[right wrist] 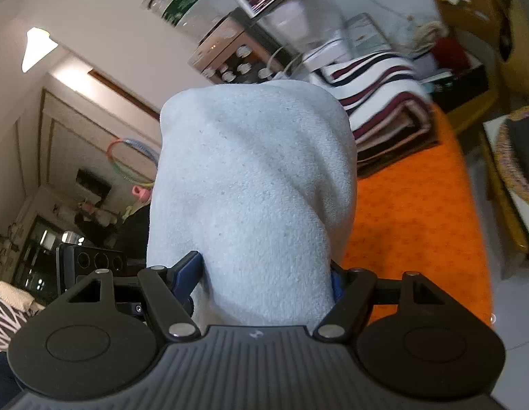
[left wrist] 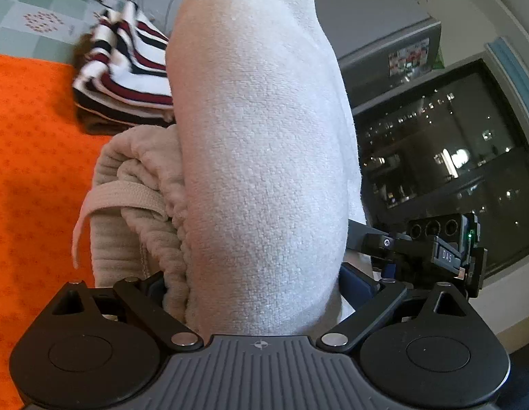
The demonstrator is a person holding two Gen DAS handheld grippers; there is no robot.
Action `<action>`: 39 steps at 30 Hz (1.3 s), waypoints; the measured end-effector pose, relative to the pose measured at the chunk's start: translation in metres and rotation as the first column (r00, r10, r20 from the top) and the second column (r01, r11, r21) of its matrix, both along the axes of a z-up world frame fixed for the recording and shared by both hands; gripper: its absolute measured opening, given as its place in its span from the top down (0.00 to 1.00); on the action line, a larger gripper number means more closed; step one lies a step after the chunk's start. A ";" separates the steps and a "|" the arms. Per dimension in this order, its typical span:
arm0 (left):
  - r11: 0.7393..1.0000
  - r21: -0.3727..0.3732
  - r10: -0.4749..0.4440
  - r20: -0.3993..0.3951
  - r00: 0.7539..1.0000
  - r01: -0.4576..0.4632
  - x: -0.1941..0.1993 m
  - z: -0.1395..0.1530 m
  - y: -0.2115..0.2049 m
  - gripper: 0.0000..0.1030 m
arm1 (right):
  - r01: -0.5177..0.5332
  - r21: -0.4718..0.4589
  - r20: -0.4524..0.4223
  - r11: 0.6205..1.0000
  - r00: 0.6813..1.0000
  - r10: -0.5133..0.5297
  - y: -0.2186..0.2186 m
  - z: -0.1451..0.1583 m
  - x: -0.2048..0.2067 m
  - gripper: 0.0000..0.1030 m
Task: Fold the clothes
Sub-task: 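Carry the folded pants with both tools toward the wooden chair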
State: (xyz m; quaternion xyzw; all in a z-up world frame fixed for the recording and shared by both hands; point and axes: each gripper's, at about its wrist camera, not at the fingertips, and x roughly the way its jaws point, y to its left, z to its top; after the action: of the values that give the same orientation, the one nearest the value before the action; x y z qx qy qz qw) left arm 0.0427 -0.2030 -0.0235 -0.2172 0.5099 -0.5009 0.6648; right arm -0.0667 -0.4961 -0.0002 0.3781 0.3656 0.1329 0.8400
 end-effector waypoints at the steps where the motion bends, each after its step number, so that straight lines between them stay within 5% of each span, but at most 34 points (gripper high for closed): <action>1: 1.000 0.003 -0.004 0.002 1.000 0.004 -0.001 0.003 -0.007 0.06 | 0.006 0.005 -0.004 1.000 1.000 -0.006 -0.010 0.002 -0.005 0.25; 12: 0.995 0.027 0.091 0.069 0.993 -0.093 0.017 0.042 -0.052 0.06 | -0.065 0.023 0.058 0.998 0.996 0.064 -0.078 0.030 0.019 0.25; 23: 0.997 0.071 0.036 0.099 0.994 -0.043 0.036 0.051 -0.122 0.06 | -0.041 0.078 0.080 0.996 0.996 0.035 -0.134 0.025 0.030 0.25; 31: 0.997 0.064 0.028 0.068 0.997 -0.032 0.042 0.011 -0.267 0.06 | -0.014 0.088 0.062 0.996 0.998 0.009 -0.252 -0.005 0.022 0.25; 39: 0.996 0.045 0.071 0.015 0.997 -0.071 0.077 -0.077 -0.415 0.07 | -0.033 0.034 0.011 0.999 0.999 0.033 -0.415 -0.069 0.056 0.25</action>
State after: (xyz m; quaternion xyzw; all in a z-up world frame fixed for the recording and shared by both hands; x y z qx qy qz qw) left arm 0.1195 -0.6176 -0.1008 -0.2167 0.5087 -0.4667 0.6902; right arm -0.0111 -0.9111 -0.0697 0.3856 0.3652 0.1548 0.8330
